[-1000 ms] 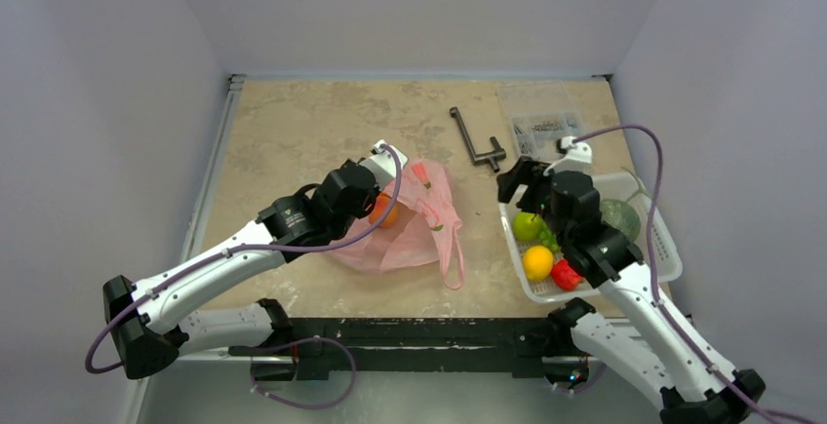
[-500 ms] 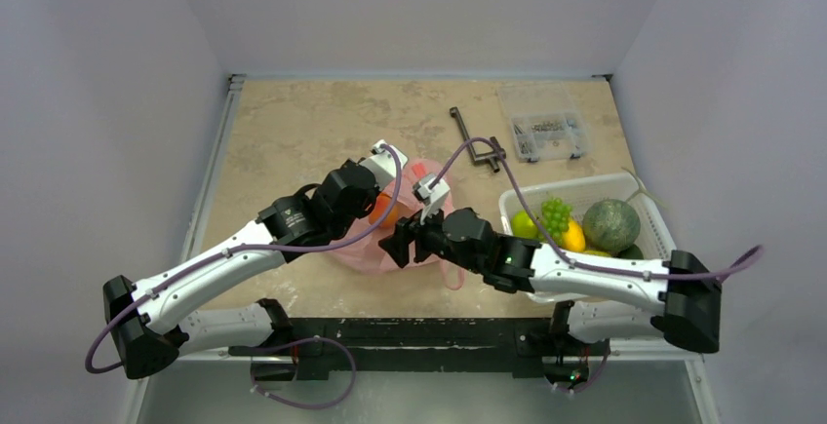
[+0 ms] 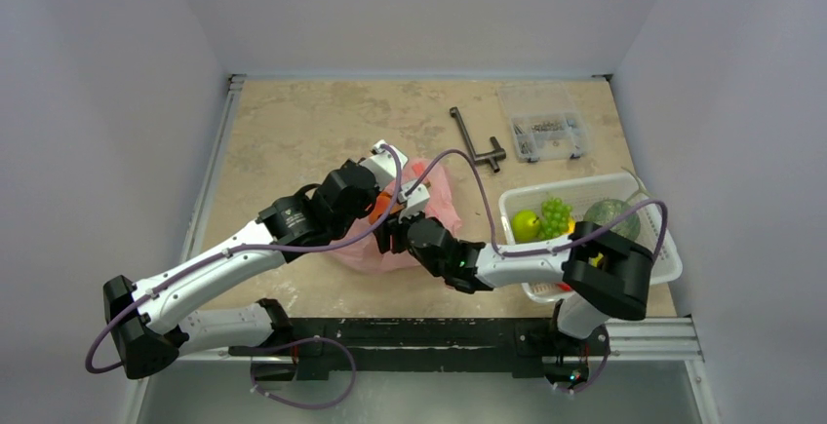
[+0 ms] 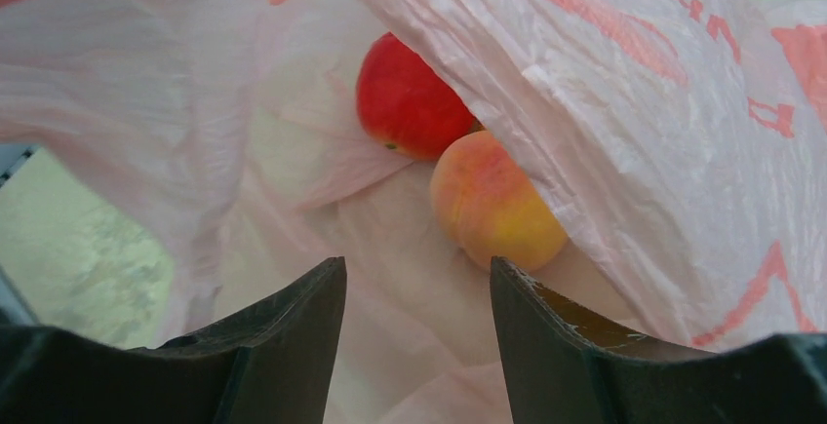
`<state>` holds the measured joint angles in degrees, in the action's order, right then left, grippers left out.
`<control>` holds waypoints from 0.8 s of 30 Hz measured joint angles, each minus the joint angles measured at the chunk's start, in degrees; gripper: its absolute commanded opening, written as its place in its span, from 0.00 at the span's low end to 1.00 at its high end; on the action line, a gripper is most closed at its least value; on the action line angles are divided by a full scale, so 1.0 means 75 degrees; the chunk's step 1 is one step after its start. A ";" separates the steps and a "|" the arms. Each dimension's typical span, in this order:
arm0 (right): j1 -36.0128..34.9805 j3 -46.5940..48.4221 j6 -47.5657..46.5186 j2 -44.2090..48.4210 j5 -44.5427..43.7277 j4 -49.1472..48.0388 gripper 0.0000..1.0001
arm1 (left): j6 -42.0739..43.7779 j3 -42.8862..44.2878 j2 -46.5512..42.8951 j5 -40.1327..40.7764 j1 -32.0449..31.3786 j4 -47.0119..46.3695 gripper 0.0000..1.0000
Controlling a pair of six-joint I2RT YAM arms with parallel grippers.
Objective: Take the fake fruits out of the plastic bag
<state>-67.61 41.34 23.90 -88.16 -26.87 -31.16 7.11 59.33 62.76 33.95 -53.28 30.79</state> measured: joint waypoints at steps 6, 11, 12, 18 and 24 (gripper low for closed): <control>0.0000 -0.0017 -0.0335 -0.1093 -0.0761 -0.1303 0.65 | 0.0003 -0.0012 0.0000 0.0000 0.0000 -0.0041 0.00; 0.0000 0.0012 -0.0895 -0.1868 -0.1163 -0.2232 0.78 | 0.0003 -0.0015 0.0000 -0.0003 0.0000 -0.0047 0.00; 0.0000 0.0050 -0.1000 -0.1999 -0.1221 -0.2340 0.80 | 0.0003 -0.0015 0.0000 -0.0003 0.0000 -0.0050 0.00; 0.0029 0.0466 -0.1638 -0.2844 -0.1413 -0.3098 0.86 | 0.0006 -0.0015 0.0000 -0.0006 0.0000 -0.0052 0.00; 0.0090 0.0758 -0.1973 -0.3509 -0.1539 -0.3334 0.73 | 0.0006 -0.0015 0.0000 -0.0006 0.0000 -0.0061 0.00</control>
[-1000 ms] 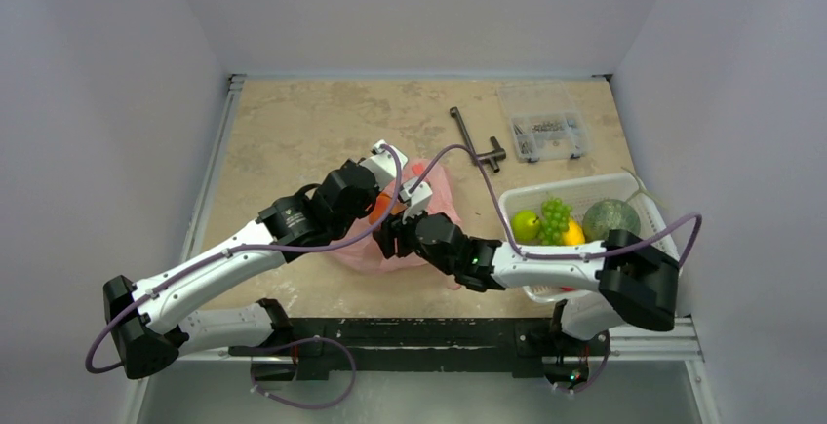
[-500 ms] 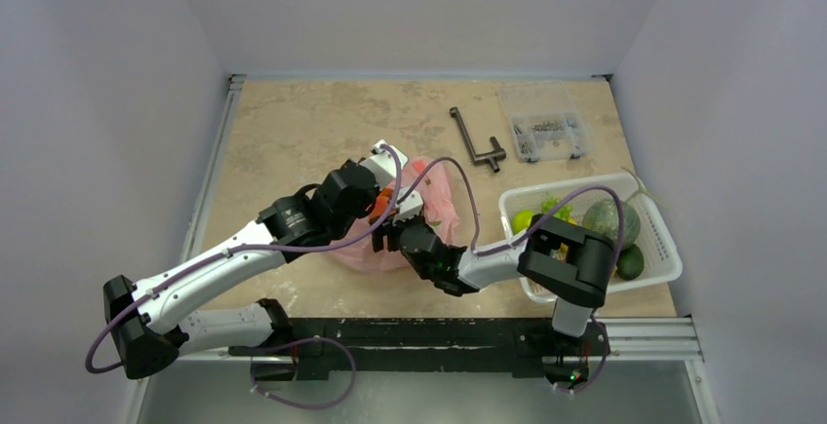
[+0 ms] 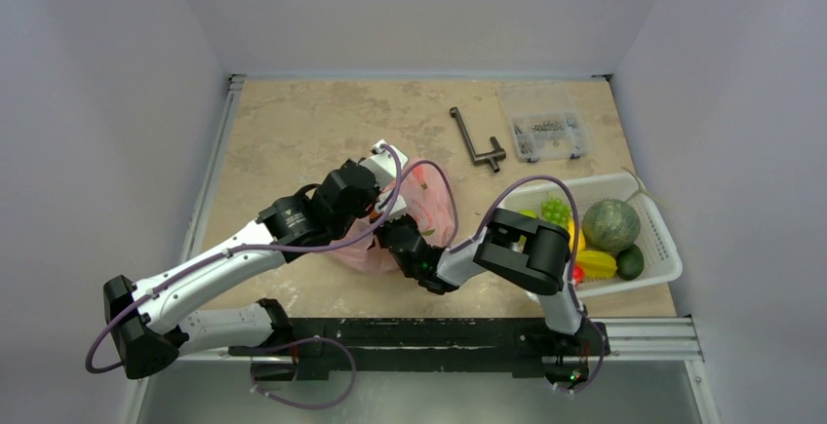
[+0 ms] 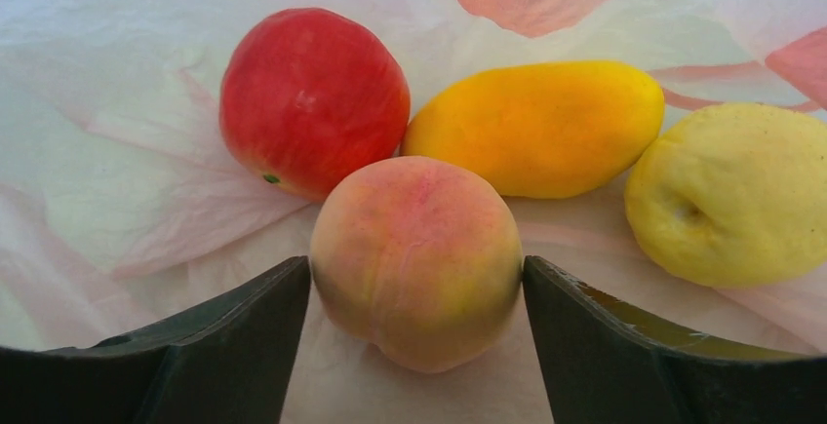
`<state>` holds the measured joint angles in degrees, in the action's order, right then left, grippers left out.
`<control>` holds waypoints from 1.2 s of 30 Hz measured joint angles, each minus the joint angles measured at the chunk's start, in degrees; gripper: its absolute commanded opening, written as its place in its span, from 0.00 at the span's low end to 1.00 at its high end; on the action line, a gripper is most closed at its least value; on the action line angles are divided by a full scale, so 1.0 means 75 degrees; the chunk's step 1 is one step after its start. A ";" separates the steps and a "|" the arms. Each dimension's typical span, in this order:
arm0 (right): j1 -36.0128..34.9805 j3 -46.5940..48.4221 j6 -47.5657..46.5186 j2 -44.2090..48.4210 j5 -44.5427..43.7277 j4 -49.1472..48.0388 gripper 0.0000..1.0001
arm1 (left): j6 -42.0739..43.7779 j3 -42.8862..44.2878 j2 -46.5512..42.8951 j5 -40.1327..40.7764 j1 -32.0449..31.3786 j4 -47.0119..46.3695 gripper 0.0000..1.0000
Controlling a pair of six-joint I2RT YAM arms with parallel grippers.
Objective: Take the fake fruits out of the plastic bag
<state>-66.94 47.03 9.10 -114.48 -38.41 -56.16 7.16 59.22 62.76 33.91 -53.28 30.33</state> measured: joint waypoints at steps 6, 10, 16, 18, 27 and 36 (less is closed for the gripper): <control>0.0050 0.0102 -0.0087 -0.0187 -0.0157 -0.0114 0.51 | 0.0003 0.0000 0.0000 0.0003 0.0000 -0.0015 0.00; 0.0070 0.0117 -0.0108 -0.0187 -0.0187 -0.0114 0.34 | 0.0003 0.0000 0.0003 0.0000 0.0000 -0.0020 0.00; 0.0070 0.0044 -0.0076 0.0361 -0.0140 0.0233 0.16 | 0.0020 0.0000 0.0015 0.0000 0.0000 -0.0064 0.00; 0.0070 -0.0096 -0.0006 0.0839 -0.0105 0.0396 0.12 | 0.0020 0.0000 0.0015 0.0000 0.0000 -0.0085 0.00; 0.0070 -0.0866 0.0863 0.2661 0.0475 0.1338 0.03 | 0.0012 0.0000 0.0017 0.0006 0.0000 -0.0099 0.00; 0.0070 -0.1373 0.1594 0.5050 0.1486 0.3424 0.00 | -0.0006 0.0000 0.0017 0.0012 0.0000 -0.0096 0.00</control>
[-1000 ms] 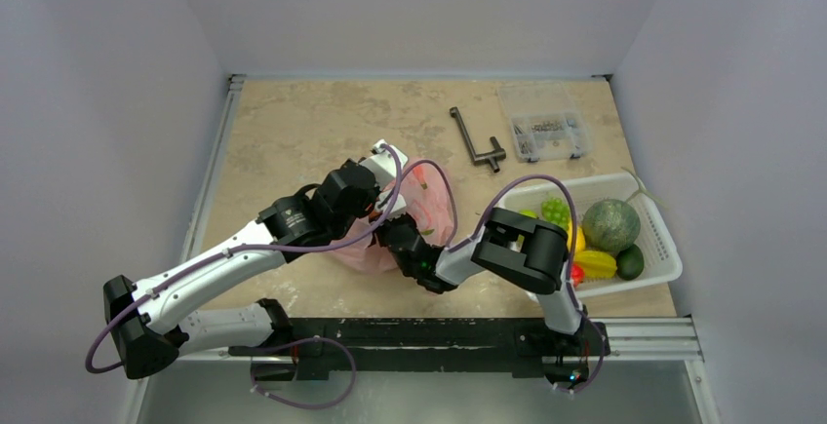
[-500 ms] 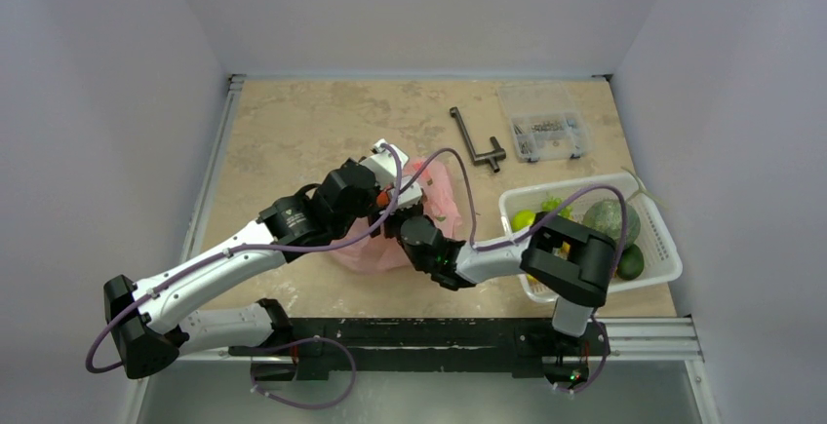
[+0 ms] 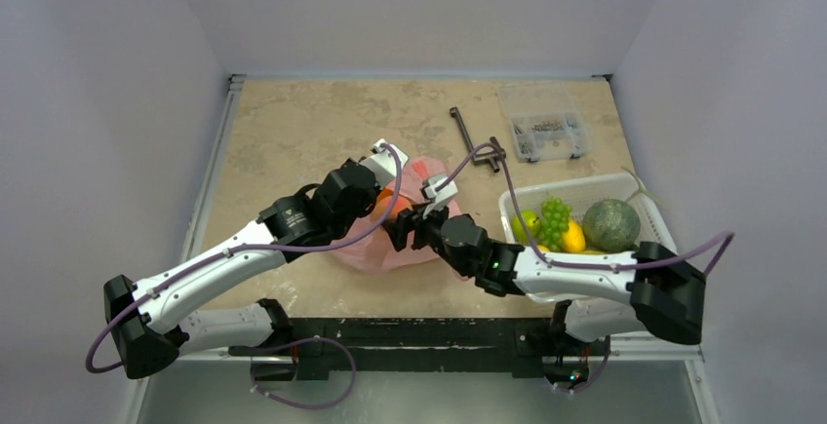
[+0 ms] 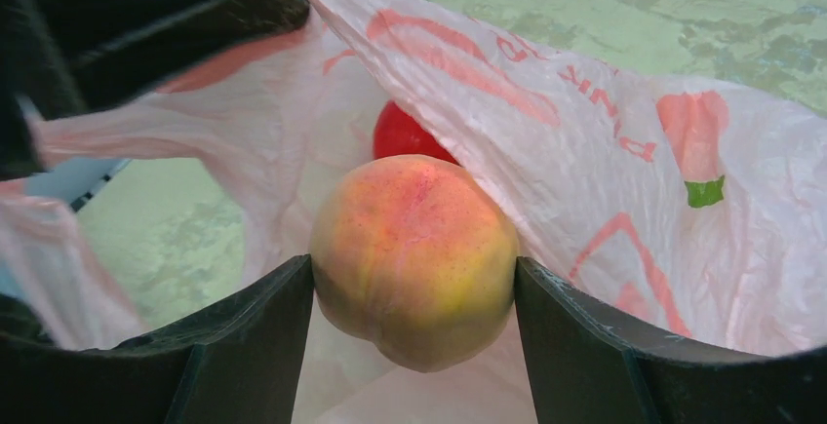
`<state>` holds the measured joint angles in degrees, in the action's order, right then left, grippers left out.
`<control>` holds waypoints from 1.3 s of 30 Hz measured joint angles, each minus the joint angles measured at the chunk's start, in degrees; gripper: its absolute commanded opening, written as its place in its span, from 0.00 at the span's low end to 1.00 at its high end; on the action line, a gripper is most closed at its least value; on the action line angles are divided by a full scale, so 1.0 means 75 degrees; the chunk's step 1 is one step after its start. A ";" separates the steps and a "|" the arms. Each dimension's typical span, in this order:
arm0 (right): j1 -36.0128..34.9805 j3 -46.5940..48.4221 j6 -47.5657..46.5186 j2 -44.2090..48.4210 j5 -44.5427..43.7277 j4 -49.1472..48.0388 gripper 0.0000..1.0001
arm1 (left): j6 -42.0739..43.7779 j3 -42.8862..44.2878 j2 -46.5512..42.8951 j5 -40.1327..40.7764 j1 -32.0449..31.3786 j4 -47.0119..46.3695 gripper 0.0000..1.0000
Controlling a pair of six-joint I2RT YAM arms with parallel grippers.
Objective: Take the fake fruits out of the plastic bag
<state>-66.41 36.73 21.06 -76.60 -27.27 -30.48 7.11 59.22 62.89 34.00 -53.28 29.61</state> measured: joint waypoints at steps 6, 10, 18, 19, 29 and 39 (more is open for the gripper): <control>0.0000 0.0000 0.0152 0.1775 0.0315 0.1571 0.00 | -0.0003 0.0000 0.0009 0.0029 0.0000 0.0003 0.00; 0.0000 0.0000 0.0198 0.2806 0.0047 0.2500 0.00 | -0.0006 0.0000 0.0015 0.0044 0.0000 0.0006 0.00; 0.0000 0.0012 0.0201 0.4500 -0.1221 0.3969 0.00 | -0.0009 0.0000 0.0017 0.0044 0.0000 0.0009 0.00; 0.0000 0.0032 0.0242 0.4628 -0.1489 0.4144 0.00 | -0.0009 0.0000 0.0017 0.0044 0.0000 0.0012 0.00; 0.2081 0.1230 0.1725 0.3442 -0.3077 0.6493 0.00 | -0.0012 0.0000 0.0061 0.0044 0.0000 0.0017 0.00; 0.4689 0.1107 0.4269 0.3497 -0.3130 0.8492 0.00 | -0.0012 0.0000 0.0087 0.0044 0.0000 0.0047 0.00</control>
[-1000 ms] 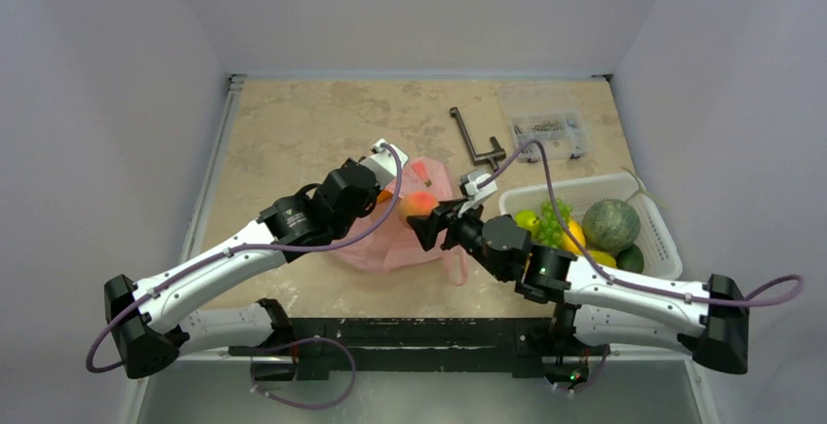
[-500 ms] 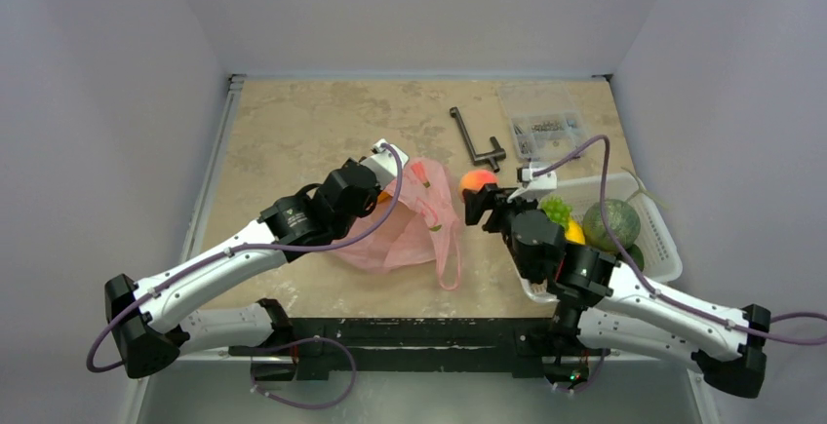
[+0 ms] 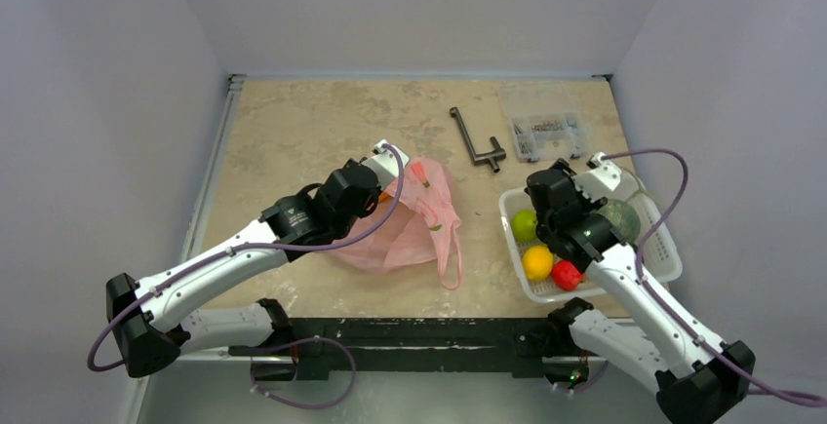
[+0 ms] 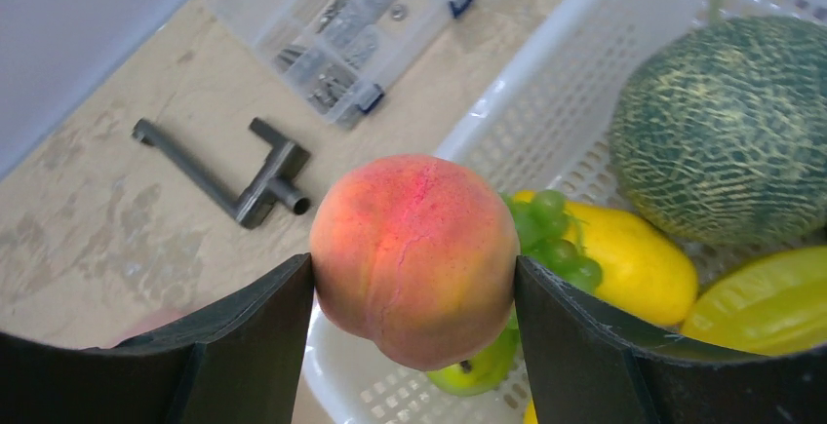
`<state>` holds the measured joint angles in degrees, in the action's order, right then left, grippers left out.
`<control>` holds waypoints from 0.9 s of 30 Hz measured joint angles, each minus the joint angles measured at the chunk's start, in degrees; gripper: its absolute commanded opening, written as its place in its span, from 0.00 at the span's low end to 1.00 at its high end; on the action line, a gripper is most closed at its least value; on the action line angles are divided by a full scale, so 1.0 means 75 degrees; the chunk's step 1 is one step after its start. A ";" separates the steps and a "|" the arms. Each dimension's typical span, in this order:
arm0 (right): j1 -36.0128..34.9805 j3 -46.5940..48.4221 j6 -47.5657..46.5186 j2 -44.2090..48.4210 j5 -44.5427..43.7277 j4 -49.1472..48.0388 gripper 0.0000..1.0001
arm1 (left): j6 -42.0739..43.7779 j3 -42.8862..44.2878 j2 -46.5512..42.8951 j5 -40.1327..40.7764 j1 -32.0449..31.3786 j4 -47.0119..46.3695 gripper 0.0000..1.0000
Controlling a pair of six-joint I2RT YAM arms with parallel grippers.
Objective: Take the fake fruits out of the plastic bag
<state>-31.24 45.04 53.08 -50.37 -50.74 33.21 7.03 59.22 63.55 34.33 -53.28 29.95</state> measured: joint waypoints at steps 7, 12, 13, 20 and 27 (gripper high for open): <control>0.0851 -0.0831 0.1833 0.1189 0.0131 0.1113 0.08 | 0.0000 0.0003 0.0000 0.0000 0.0000 0.0041 0.00; 0.0883 -0.1373 0.2643 0.1853 0.0303 0.1568 0.30 | -0.0055 0.0003 0.0000 0.0000 0.0000 0.0090 0.01; 0.0883 -0.1411 0.2792 0.1894 0.0303 0.1638 0.36 | -0.0055 0.0003 0.0000 -0.0003 0.0000 0.0105 0.03; 0.0883 -0.1550 0.3165 0.2285 0.0297 0.2168 0.81 | -0.0073 0.0003 0.0000 -0.0006 0.0000 0.0134 0.17; 0.0883 -0.1291 0.2940 0.2623 0.0256 0.2468 0.99 | -0.0087 0.0003 -0.0003 -0.0050 0.0000 0.0140 0.40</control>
<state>-24.62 35.35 75.13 -30.70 -48.82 51.72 6.37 59.24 63.53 33.95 -53.28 31.00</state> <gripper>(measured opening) 0.977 0.286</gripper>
